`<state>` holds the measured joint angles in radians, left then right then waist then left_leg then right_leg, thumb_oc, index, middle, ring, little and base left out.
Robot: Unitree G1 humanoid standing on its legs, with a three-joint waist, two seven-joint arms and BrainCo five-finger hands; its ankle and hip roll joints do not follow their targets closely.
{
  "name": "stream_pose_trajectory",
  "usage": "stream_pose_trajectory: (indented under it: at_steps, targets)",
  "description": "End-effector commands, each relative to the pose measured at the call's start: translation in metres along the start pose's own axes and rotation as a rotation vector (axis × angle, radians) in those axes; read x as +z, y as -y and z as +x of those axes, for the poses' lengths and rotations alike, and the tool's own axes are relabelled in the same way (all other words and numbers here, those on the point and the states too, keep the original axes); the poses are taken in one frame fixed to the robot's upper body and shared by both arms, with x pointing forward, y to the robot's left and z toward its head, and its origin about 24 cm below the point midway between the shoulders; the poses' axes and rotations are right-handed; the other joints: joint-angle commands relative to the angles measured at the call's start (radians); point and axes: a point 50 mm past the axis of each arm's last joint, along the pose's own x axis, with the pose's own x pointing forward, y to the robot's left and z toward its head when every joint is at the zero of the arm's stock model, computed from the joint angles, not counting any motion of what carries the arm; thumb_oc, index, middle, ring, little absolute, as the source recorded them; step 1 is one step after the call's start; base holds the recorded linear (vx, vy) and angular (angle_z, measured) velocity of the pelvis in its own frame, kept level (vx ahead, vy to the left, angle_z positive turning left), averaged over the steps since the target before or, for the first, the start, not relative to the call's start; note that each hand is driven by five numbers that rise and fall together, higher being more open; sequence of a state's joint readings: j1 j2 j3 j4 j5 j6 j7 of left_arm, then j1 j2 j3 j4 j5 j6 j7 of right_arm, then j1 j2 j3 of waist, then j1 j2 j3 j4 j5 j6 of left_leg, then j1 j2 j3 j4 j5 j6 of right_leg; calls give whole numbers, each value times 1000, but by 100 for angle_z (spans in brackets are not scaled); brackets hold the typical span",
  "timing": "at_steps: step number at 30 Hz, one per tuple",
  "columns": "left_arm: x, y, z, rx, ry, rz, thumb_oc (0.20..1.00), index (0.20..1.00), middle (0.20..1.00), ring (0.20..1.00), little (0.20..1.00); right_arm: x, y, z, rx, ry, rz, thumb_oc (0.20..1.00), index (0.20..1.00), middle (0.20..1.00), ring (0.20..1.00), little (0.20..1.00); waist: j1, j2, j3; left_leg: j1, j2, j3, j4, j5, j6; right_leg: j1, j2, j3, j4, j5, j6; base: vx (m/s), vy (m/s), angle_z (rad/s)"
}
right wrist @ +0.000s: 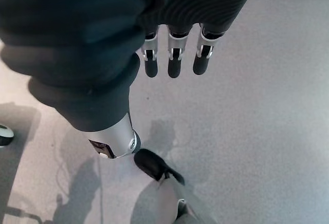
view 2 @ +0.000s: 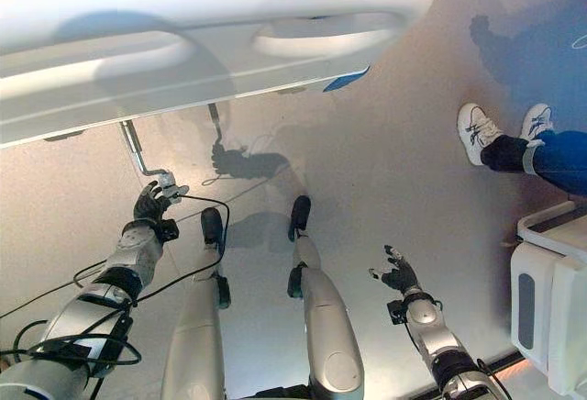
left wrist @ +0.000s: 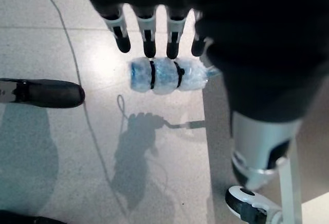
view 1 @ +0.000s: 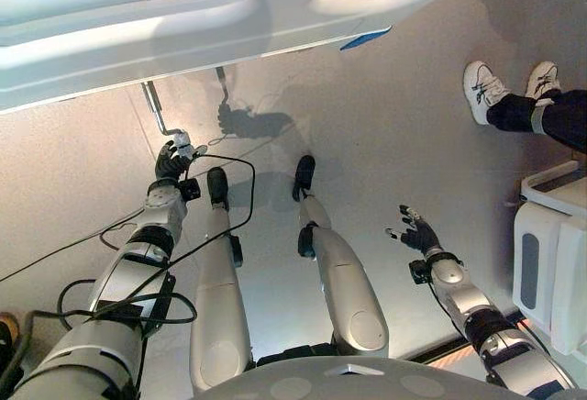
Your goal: Raise the hospital bed
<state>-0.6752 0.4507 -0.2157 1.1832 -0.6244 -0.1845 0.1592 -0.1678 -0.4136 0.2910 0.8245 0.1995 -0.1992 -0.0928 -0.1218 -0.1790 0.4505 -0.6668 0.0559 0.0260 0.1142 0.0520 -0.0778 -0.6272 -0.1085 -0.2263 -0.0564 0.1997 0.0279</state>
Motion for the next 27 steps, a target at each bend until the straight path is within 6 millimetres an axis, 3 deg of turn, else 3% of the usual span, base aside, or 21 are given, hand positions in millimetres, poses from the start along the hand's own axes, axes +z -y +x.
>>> stream_pose_trajectory:
  at_steps: [1,27]
  targets:
    - [21,-3,5,14,68,-19,1000,1000,1000,1000,1000,-1,20,-7,-24,31,-39,1000,1000,1000,1000,1000,-4,-7,2,-59,-46,5,-93,118,32,-63,3,3,80,2,95,0,0,0]
    - [84,-5,14,34,207,-44,1000,1000,1000,1000,1000,23,28,-6,-15,142,-12,1000,1000,1000,1000,1000,-44,-42,10,-138,-37,4,-92,118,33,-142,3,-4,80,14,106,0,0,0]
